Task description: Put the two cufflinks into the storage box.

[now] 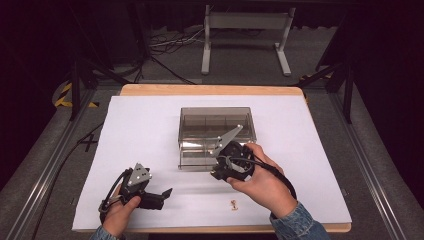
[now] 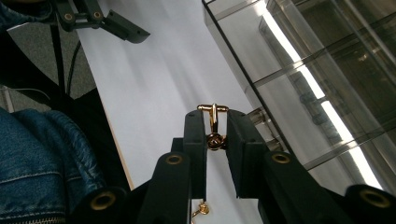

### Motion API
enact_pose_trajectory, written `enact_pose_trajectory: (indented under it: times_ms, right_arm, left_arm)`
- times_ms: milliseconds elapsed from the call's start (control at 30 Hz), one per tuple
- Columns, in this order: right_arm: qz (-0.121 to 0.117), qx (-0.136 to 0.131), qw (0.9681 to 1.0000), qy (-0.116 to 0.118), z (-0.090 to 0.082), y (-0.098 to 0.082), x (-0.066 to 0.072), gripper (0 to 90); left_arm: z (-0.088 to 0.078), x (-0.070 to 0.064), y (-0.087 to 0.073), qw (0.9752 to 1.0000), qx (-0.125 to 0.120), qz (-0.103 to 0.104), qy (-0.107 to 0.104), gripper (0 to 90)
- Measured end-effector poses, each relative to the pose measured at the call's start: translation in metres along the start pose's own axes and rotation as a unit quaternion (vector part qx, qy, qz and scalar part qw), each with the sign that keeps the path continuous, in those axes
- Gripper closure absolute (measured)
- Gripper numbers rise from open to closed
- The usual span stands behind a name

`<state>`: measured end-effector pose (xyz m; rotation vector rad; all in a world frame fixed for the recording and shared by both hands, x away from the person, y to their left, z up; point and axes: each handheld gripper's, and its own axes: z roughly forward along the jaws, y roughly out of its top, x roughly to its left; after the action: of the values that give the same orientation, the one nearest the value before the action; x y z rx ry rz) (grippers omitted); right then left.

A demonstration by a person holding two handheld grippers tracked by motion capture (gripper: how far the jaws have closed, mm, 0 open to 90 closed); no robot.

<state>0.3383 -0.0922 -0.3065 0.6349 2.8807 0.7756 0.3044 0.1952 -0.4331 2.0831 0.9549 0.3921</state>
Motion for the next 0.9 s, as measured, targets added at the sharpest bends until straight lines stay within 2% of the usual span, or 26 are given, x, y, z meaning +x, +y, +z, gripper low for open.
enact_pose_trajectory:
  times_ms: [467, 700, 900]
  right_arm:
    - [0.021, 0.009, 0.9994, -0.027, -0.002, 0.016, -0.018, 78.4]
    - [0.034, 0.011, 0.9990, -0.029, 0.001, 0.020, -0.026, 78.4]
    - [0.053, 0.006, 0.9980, -0.033, 0.006, 0.024, -0.034, 78.4]
  left_arm:
    - [0.000, 0.000, 0.000, 1.0000, 0.001, -0.002, -0.001, 0.2]
    - [0.000, 0.000, 0.000, 1.0000, 0.000, -0.002, -0.001, 0.2]
    - [0.000, 0.000, 0.000, 1.0000, 0.000, -0.002, -0.002, 0.2]
